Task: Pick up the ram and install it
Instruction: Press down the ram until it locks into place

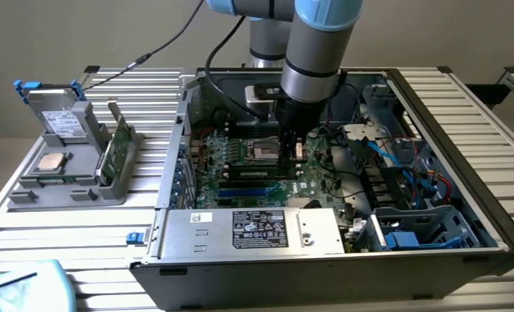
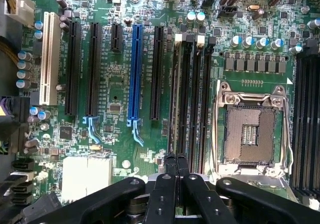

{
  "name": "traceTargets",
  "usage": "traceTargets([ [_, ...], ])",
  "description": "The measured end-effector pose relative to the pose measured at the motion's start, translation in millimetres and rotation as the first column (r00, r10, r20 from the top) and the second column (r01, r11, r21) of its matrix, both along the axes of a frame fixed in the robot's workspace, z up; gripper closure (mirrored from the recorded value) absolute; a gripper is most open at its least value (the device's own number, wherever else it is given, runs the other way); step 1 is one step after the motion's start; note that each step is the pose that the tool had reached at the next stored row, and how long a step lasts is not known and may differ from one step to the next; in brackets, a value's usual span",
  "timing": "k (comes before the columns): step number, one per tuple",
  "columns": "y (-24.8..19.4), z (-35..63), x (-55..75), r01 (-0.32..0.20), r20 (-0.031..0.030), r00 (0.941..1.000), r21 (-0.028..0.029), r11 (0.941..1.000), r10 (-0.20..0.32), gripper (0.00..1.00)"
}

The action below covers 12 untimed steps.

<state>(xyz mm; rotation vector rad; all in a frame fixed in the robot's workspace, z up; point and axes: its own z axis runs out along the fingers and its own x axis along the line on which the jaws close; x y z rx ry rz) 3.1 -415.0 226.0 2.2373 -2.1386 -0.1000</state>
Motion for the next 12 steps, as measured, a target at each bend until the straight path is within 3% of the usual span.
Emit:
traceTargets([
  [7,0.4,3.0,-0.9,0.000,0.0015,1.0000,0.0026,1.0000,0.000,0.89],
  [12,0.2,7.6,-4.4,0.000,0.0011,1.0000,0.0010,1.0000,0.000,0.89],
])
